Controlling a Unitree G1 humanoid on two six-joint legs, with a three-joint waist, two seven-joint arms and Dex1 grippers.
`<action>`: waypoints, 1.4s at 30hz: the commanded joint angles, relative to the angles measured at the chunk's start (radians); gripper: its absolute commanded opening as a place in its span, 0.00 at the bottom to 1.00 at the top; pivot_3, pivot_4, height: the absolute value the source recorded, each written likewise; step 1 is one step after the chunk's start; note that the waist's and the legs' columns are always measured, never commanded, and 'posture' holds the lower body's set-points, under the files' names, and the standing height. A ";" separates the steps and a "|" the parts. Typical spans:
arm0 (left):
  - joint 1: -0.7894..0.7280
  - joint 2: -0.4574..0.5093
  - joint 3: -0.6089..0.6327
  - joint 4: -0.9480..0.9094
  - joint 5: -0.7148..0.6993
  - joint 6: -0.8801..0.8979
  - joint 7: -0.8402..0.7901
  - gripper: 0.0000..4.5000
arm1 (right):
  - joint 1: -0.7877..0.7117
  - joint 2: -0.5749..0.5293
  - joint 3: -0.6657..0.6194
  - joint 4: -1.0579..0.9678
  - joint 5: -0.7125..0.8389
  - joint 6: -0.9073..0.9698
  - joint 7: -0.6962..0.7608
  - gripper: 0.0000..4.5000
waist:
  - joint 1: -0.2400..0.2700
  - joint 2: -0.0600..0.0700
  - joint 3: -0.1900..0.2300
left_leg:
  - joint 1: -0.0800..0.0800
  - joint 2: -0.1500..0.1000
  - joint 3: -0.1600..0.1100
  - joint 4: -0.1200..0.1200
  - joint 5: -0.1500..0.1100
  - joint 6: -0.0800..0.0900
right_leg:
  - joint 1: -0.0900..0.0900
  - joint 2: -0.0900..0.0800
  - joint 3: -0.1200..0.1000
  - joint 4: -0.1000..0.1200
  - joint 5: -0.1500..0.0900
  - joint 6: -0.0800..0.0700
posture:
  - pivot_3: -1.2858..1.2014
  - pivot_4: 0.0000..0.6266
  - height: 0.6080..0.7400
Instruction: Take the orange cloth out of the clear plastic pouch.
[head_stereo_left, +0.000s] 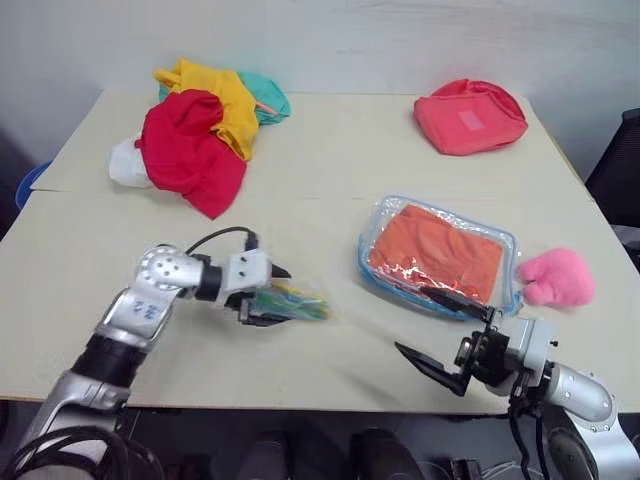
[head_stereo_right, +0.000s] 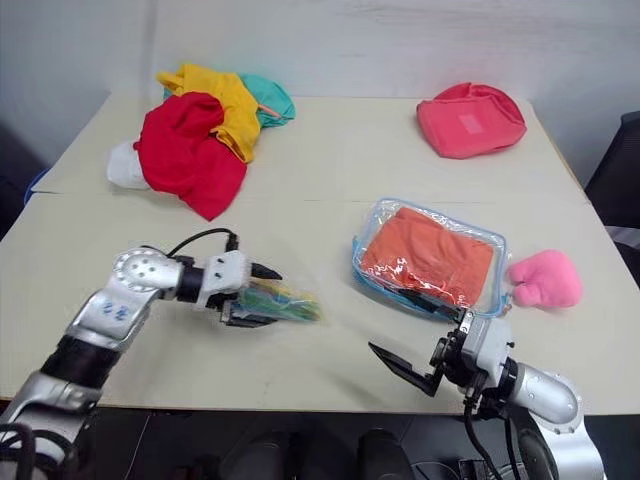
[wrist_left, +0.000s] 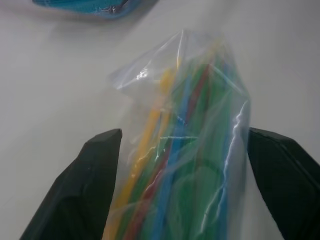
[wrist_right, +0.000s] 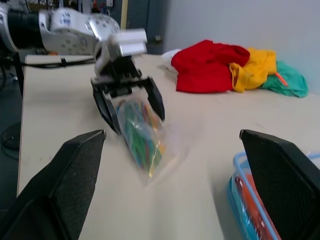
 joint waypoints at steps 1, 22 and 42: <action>-0.027 -0.016 0.004 0.065 0.057 -0.096 0.039 0.65 | -0.005 -0.008 -0.015 -0.043 0.019 0.014 -0.013 1.00 | 0.000 0.000 0.000 | 0.000 0.000 0.000 0.000 0.000 0.000 | 0.000 0.000 0.000 0.000 0.000 0.000 | 0.52 0.24 1.00; 0.288 0.106 0.795 0.130 -0.151 0.247 0.606 0.28 | -0.286 -0.010 0.154 0.125 -0.174 0.105 -0.029 1.00 | 0.035 -0.005 0.002 | -0.001 -0.003 -0.007 0.003 -0.001 0.001 | -0.005 -0.007 -0.005 0.006 0.000 0.000 | 0.52 0.24 1.00; 0.471 0.156 0.418 -0.364 -0.452 0.000 -0.281 1.00 | -0.160 -0.143 0.087 0.027 -0.584 0.413 -0.352 1.00 | -0.002 -0.001 0.003 | -0.002 -0.002 -0.005 -0.001 0.001 -0.002 | -0.003 -0.004 -0.006 -0.001 0.000 0.000 | 0.52 0.24 1.00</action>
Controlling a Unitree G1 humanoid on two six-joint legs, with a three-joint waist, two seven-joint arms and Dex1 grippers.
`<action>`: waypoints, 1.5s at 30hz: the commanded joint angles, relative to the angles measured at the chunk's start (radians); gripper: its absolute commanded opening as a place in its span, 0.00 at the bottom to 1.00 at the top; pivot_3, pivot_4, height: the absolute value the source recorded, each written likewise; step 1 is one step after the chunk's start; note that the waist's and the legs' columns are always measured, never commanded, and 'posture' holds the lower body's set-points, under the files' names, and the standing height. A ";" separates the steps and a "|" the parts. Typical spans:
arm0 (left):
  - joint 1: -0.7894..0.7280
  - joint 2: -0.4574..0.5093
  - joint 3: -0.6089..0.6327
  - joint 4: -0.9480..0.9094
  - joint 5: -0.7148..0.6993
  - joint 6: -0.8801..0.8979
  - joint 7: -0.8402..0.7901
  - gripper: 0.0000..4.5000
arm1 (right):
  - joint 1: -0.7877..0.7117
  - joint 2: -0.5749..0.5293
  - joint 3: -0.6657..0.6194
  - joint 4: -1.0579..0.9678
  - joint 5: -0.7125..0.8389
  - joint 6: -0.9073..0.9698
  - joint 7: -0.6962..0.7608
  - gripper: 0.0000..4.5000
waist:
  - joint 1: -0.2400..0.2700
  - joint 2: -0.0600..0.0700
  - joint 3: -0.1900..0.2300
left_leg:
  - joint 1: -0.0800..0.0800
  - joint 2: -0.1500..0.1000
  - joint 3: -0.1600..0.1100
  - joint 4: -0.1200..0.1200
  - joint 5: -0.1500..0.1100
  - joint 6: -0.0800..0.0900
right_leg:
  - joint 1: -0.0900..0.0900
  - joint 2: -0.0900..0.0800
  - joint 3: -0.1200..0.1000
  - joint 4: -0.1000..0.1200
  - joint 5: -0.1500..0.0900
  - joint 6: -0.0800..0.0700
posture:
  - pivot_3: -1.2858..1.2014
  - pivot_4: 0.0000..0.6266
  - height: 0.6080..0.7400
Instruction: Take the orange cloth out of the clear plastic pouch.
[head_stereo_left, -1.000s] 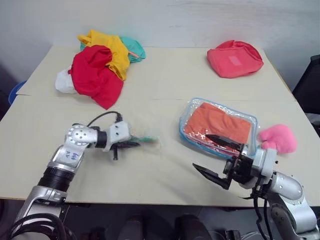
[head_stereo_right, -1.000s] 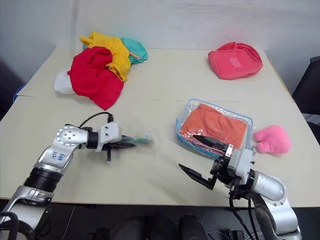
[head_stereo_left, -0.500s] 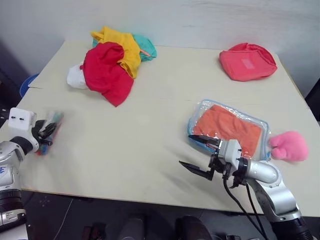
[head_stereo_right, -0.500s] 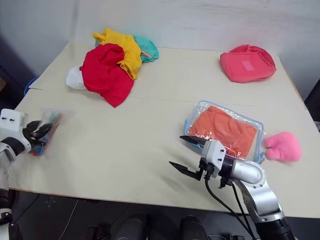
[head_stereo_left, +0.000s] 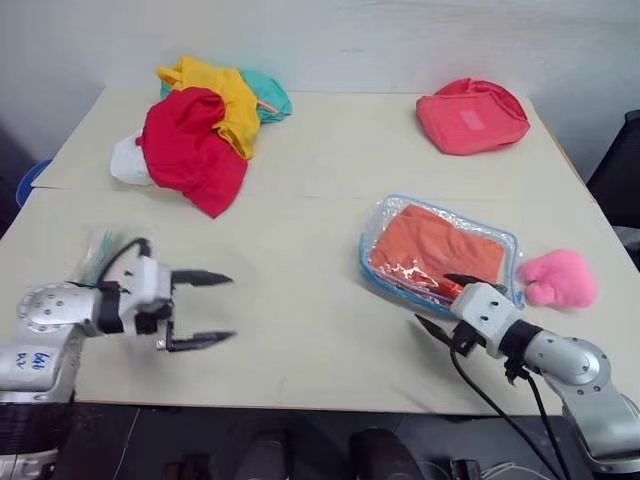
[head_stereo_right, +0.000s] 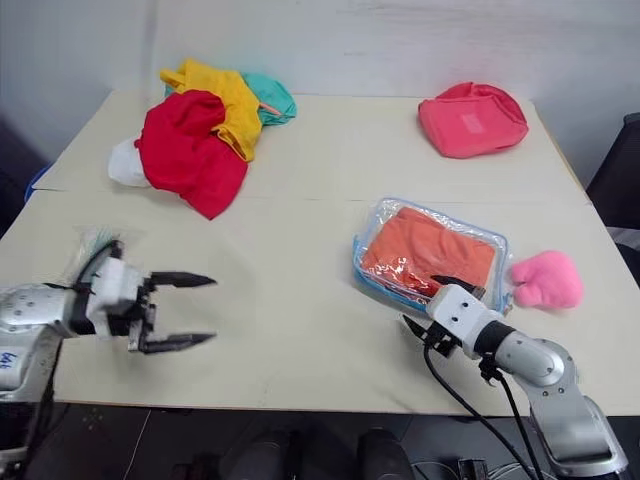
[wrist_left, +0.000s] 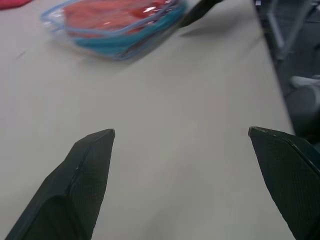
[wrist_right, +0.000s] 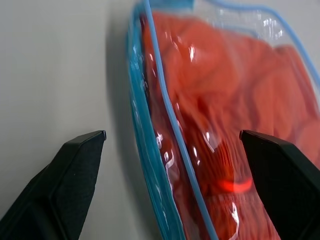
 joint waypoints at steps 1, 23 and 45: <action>0.016 0.005 -0.042 -0.041 -0.020 -0.031 -0.068 1.00 | -0.042 0.014 0.017 0.027 -0.051 -0.036 -0.044 0.96 | -0.003 0.000 0.000 | 0.000 0.000 0.000 0.000 0.000 0.000 | 0.000 0.000 0.000 0.000 0.000 0.000 | 0.52 0.24 1.00; 0.238 -0.072 0.066 -0.060 0.019 -0.069 0.152 1.00 | -0.555 0.093 0.345 0.469 -0.009 -0.567 0.422 0.01 | -0.027 0.000 0.001 | 0.003 0.003 0.001 0.000 0.000 0.001 | 0.001 0.002 0.001 0.000 0.000 0.000 | 0.52 0.24 1.00; 0.201 -0.074 0.052 -0.090 -0.007 -0.013 0.207 1.00 | -0.524 0.131 0.232 0.313 0.192 -0.221 0.467 0.83 | 0.003 0.000 0.001 | -0.001 0.001 -0.002 0.000 -0.001 0.001 | 0.000 0.000 -0.001 0.001 0.000 0.000 | 0.52 0.24 1.00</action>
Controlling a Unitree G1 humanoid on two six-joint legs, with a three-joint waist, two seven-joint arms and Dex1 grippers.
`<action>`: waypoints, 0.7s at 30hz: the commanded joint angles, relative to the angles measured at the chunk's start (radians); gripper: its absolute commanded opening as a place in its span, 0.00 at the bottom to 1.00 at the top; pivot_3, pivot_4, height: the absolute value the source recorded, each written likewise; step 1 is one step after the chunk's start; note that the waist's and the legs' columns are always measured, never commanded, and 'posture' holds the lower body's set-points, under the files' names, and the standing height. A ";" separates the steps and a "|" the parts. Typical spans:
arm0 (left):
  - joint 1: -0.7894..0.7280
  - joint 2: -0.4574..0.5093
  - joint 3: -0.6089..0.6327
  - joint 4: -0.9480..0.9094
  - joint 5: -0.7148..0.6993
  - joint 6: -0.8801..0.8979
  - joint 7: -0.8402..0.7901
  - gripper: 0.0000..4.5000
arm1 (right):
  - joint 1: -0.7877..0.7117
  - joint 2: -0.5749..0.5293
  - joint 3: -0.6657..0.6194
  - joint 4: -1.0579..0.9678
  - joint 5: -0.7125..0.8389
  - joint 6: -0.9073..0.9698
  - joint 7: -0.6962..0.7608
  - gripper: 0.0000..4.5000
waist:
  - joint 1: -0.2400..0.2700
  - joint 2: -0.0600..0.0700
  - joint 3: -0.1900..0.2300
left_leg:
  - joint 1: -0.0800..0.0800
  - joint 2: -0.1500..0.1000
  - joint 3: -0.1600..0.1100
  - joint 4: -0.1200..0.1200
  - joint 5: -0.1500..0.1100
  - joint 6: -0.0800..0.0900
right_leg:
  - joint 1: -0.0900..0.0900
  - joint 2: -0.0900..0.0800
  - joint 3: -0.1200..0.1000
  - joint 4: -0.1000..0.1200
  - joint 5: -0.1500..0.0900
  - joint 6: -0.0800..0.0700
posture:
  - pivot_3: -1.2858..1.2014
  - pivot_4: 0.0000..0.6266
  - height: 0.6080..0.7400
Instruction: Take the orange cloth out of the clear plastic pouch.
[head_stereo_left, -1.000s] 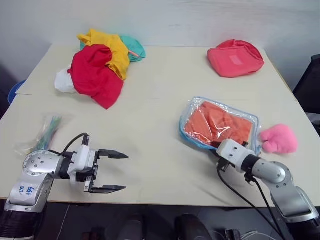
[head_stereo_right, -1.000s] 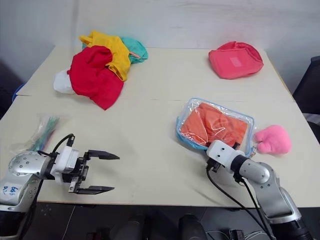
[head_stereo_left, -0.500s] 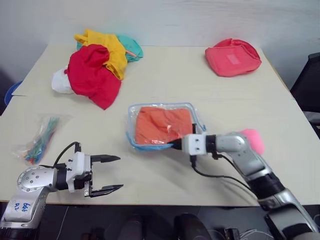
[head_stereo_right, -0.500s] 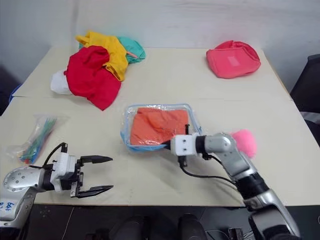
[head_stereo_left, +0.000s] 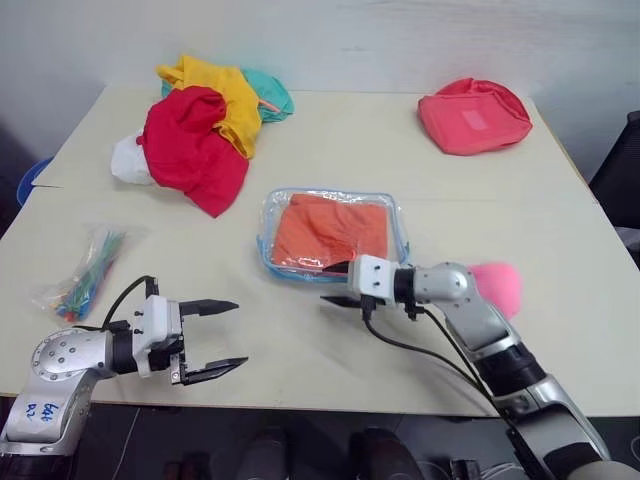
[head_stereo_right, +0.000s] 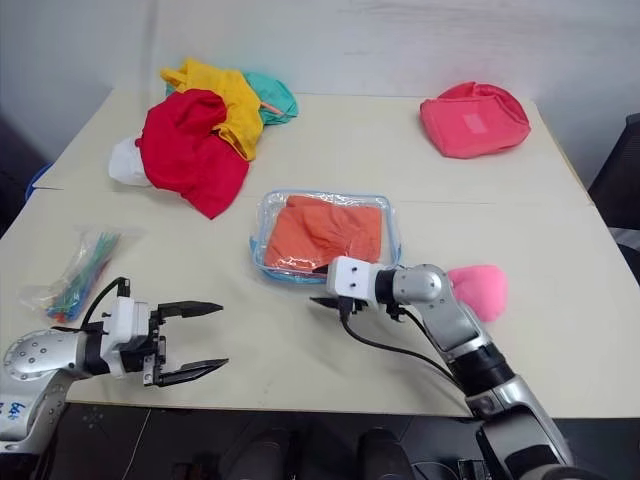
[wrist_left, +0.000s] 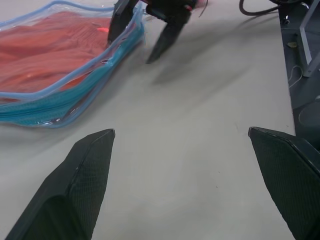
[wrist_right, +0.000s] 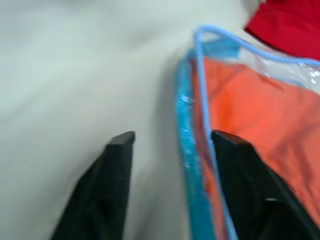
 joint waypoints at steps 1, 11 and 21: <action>-0.014 0.000 -0.003 -0.016 -0.032 0.017 -0.009 1.00 | 0.088 -0.114 -0.152 -0.195 0.219 0.147 0.095 0.90 | 0.002 0.000 0.000 | 0.000 0.000 0.000 0.000 0.000 0.000 | 0.000 0.000 0.000 0.000 0.000 0.000 | 0.52 0.24 1.00; -0.094 -0.036 -0.085 -0.089 -0.099 0.126 -0.003 1.00 | 0.300 -0.605 -0.582 -0.119 0.379 0.461 0.164 0.99 | -0.001 0.003 0.001 | 0.001 0.000 -0.001 -0.001 -0.001 0.002 | 0.005 -0.001 -0.001 -0.009 0.001 -0.001 | 0.52 0.24 1.00; -0.165 -0.075 -0.127 -0.056 -0.066 0.118 0.015 1.00 | 0.178 -0.577 -0.323 0.250 0.218 0.332 0.279 0.63 | -0.009 0.003 0.001 | 0.002 0.001 0.003 0.000 -0.001 0.002 | 0.004 0.002 0.002 -0.008 0.001 0.000 | 0.52 0.24 1.00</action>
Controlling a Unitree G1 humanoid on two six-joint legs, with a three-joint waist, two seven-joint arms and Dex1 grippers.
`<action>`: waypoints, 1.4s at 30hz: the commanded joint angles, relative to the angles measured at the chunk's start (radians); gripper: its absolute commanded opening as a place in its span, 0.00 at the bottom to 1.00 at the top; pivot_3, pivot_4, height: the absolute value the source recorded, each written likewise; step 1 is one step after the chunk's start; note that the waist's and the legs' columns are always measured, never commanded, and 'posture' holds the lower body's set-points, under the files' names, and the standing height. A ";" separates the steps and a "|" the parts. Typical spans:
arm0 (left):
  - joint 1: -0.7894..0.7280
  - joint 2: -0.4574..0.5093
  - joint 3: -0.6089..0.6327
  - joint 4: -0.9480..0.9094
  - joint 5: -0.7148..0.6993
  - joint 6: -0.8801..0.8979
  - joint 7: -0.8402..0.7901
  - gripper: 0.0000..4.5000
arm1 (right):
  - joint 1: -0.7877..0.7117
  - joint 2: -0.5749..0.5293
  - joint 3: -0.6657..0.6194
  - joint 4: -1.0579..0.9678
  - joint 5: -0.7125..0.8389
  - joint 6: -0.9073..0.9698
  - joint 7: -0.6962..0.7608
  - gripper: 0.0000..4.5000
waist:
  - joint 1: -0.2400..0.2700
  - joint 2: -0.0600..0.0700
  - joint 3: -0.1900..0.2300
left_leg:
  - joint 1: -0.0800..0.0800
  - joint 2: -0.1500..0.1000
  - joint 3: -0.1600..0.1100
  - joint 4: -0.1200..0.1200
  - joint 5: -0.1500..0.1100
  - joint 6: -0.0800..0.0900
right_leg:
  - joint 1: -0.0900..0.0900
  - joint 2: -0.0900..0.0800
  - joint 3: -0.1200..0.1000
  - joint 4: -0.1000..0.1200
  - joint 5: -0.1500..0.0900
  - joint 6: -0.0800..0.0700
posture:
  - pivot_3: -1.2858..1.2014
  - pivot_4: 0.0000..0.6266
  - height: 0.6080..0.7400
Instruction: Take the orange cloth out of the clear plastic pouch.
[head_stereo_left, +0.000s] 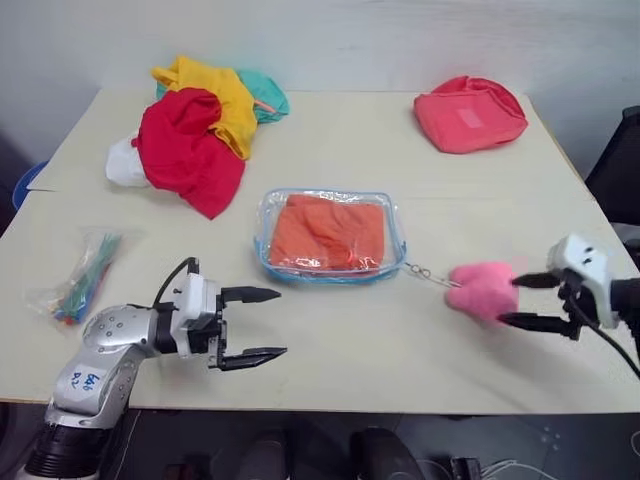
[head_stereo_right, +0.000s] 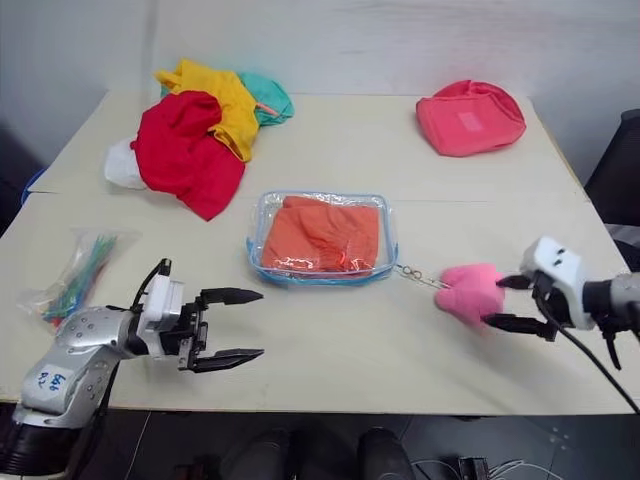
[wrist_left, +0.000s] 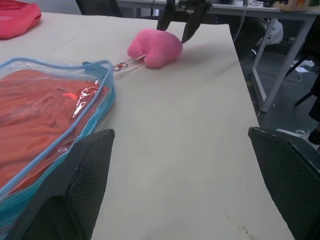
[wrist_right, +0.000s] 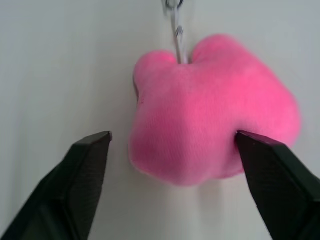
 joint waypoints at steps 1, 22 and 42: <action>0.001 0.008 0.016 -0.012 0.006 -0.013 0.009 1.00 | -0.044 0.004 0.058 0.078 -0.062 -0.097 0.047 0.55 | 0.004 0.000 0.000 | 0.000 0.000 0.000 0.000 0.000 0.000 | 0.000 0.000 0.000 0.000 0.000 0.000 | 0.52 0.24 1.00; 0.006 0.006 0.040 -0.009 0.004 0.024 0.080 1.00 | -0.057 0.363 0.257 -0.203 0.053 -0.048 -0.044 0.23 | 0.035 -0.002 0.000 | -0.006 -0.003 -0.006 0.002 0.000 -0.001 | -0.002 -0.003 -0.003 -0.002 0.001 0.000 | 0.52 0.24 1.00; -0.320 -0.271 -0.374 0.164 0.204 0.149 0.141 1.00 | 0.219 0.059 -0.096 -0.358 0.242 0.025 0.105 0.99 | 0.039 -0.003 0.001 | -0.006 -0.003 -0.006 0.004 0.001 0.000 | 0.000 0.000 -0.004 -0.002 0.002 0.002 | 0.52 0.24 1.00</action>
